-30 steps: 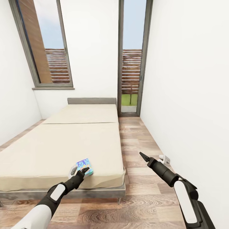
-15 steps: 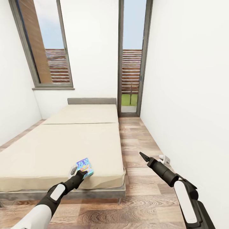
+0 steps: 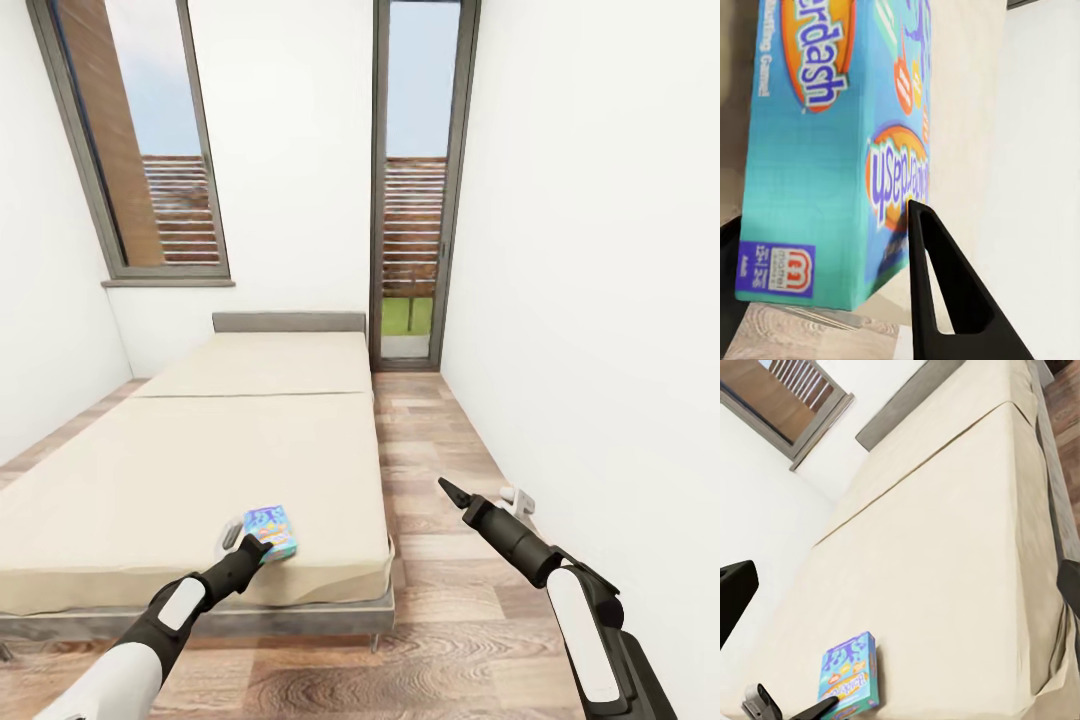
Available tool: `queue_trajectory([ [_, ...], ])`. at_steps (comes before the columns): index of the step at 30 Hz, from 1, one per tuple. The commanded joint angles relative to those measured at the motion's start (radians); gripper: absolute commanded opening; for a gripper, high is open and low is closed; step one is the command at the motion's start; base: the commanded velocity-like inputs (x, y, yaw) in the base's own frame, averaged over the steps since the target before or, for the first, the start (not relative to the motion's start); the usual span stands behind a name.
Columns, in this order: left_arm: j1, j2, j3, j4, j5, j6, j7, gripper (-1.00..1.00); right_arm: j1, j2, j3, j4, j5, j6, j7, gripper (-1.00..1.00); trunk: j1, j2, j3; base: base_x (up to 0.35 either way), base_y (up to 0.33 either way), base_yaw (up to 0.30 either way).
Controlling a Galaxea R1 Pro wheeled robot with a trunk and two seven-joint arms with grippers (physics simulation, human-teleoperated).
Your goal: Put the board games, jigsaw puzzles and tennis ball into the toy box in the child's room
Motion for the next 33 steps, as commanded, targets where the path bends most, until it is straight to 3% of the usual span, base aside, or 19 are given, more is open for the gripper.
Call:
queue_trajectory([
  [1,-0.001,0.0,0.006,0.0,0.001,0.008,-0.002,-1.0,-0.001,0.001,-0.003,0.0,-0.003,0.008,0.003,1.0,-0.004,0.007,0.002,0.0,0.0,0.0],
  [18,-0.002,0.0,0.004,-0.005,0.001,0.016,-0.002,-1.0,-0.001,0.001,-0.003,0.0,-0.003,0.008,0.003,1.0,-0.069,0.126,0.055,0.0,0.0,0.0],
  [21,-0.004,0.001,0.003,-0.053,-0.004,0.043,-0.001,-1.0,-0.001,0.001,-0.003,0.0,-0.002,0.008,0.003,1.0,-0.081,0.147,0.065,0.0,0.0,0.0],
  [23,-0.005,0.004,0.001,-0.099,-0.007,0.106,-0.001,-1.0,-0.001,0.001,-0.003,0.0,-0.002,0.008,0.003,1.0,-0.088,0.161,0.071,0.0,0.0,0.0],
  [26,-0.005,0.011,-0.001,-0.214,-0.01,0.285,0.0,-1.0,-0.001,0.0,-0.004,0.0,-0.002,0.009,0.003,1.0,-0.1,0.182,0.081,0.0,0.0,0.0],
  [31,-0.005,0.02,-0.009,-0.382,-0.012,0.511,0.003,-1.0,-0.001,0.0,-0.005,0.0,-0.002,0.009,0.003,1.0,-0.119,0.217,0.096,0.0,0.0,0.0],
  [32,-0.005,0.032,-0.013,-0.407,-0.012,0.537,0.002,-1.0,-0.001,0.0,-0.005,0.0,-0.002,0.009,0.003,1.0,-0.123,0.224,0.099,0.0,0.0,0.0],
  [33,-0.005,0.066,-0.02,-0.428,-0.011,0.565,0.0,-1.0,-0.001,0.0,-0.005,0.0,-0.002,0.009,0.003,1.0,-0.127,0.231,0.102,0.0,0.0,0.0],
])
